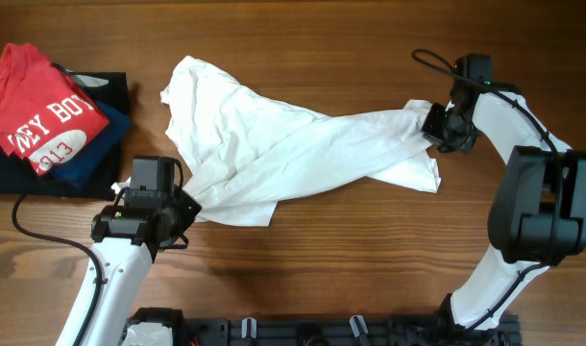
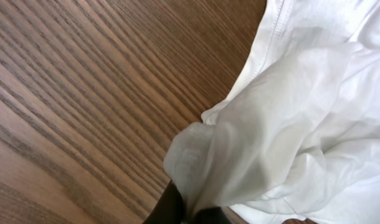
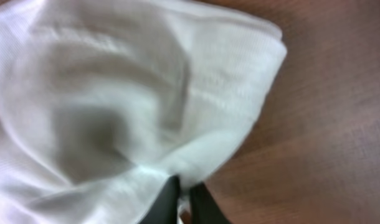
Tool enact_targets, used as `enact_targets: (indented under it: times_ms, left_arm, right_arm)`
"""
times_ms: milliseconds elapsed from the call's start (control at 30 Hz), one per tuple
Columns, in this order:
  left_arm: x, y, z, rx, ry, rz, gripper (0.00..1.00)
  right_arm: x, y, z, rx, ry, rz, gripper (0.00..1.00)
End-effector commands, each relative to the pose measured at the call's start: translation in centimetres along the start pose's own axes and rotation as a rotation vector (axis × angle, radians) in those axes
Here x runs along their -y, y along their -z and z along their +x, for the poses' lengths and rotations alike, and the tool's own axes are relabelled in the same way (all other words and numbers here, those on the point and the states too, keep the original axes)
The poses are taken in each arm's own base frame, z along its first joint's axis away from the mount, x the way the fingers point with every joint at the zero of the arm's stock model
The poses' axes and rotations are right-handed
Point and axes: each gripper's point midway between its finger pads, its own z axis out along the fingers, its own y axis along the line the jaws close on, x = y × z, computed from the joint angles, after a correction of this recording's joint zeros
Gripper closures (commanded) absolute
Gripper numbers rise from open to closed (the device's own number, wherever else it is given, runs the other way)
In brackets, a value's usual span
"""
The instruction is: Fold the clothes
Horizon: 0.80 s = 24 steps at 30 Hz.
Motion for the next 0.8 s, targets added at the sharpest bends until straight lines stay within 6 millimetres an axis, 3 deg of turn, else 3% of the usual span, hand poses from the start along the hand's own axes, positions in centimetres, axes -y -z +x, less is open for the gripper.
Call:
enact_targets:
  times_ms: [0,33,167,233,267,300,333,367,467,633,767]
  left_arm:
    - [-0.4,-0.1,-0.3,0.014,-0.01,-0.019,0.96]
    - [-0.4,-0.1,-0.3,0.014,-0.01,-0.019,0.96]
    - [-0.4,-0.1,-0.3,0.014,-0.01,-0.019,0.96]
    - [-0.5,-0.1,-0.3,0.013,-0.01,-0.02,0.96]
    - [-0.5,-0.1,-0.2,0.01,-0.01,-0.024,0.96]
    - [-0.6,-0.1,-0.2,0.009,-0.01,-0.025,0.96]
    - [-0.6,-0.1,-0.2,0.009,-0.01,-0.025,0.96]
    - [-0.6,-0.1,-0.2,0.009,-0.01,-0.025,0.96]
    - [-0.6,-0.1,-0.2,0.009,-0.01,-0.025,0.96]
    - [-0.6,-0.1,-0.2,0.01,-0.01,-0.025,0.96]
    - [-0.5,-0.1,-0.2,0.01,-0.01,-0.024,0.96]
  right_arm:
    - [3.0,5.3,0.2,0.072,-0.105,0.11,0.96]
    - [3.8,8.3,0.7,0.11,-0.125,0.132,0.96]
    - [4.1,15.8,2.3,0.23,-0.11,0.081,0.96]
    - [4.2,16.6,2.8,0.236,-0.111,0.072,0.96]
    - [4.2,16.5,2.9,0.228,-0.113,0.073,0.91]
    - [4.1,16.0,2.9,0.218,-0.111,0.07,0.63]
    - [3.7,15.0,2.7,0.206,-0.109,0.058,0.47]
    - [3.5,14.1,2.5,0.194,-0.104,0.05,0.43]
    - [2.1,8.3,2.2,0.115,-0.094,-0.003,0.47]
    - [1.1,1.9,0.5,0.079,-0.093,-0.026,0.57]
    - [-0.9,-0.6,-1.0,0.096,-0.086,-0.126,0.62]
